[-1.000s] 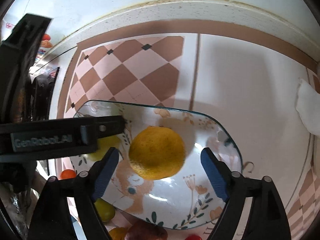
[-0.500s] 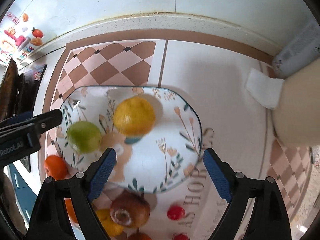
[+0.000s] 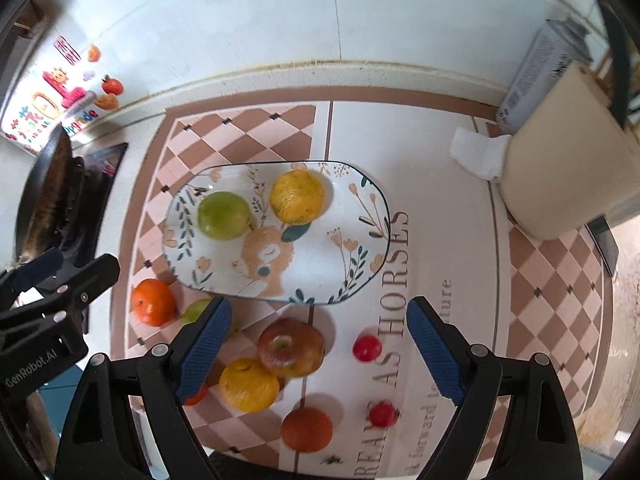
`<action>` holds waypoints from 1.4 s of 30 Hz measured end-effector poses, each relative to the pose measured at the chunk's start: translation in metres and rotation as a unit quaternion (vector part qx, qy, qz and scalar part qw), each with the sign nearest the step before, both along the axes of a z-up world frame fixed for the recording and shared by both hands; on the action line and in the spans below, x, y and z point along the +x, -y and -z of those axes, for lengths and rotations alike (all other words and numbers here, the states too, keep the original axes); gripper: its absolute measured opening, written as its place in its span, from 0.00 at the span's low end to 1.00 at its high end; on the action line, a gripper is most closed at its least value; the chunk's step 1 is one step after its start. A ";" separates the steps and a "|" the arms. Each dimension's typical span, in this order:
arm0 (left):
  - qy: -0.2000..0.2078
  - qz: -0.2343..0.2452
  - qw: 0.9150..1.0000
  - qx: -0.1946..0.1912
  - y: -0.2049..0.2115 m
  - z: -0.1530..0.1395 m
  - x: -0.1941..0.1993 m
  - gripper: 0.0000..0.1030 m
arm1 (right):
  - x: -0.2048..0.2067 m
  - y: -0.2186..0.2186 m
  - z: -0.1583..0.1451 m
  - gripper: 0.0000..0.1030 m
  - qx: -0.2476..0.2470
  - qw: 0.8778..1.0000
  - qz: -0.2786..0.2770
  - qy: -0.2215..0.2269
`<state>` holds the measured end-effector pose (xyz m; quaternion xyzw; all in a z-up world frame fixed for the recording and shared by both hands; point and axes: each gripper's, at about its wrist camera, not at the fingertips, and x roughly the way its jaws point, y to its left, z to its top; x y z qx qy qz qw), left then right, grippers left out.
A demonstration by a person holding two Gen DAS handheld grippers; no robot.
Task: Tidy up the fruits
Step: 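Lift both tools back toward the loose fruits, then grasp an orange with the left tool while the right tool grasps a dark red fruit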
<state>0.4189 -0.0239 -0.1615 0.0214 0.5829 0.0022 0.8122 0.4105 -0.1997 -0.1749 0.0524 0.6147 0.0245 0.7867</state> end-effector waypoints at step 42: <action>-0.155 -0.007 0.988 -0.026 -0.033 0.105 -0.078 0.96 | -0.111 0.014 0.123 0.89 0.104 0.977 0.063 -0.175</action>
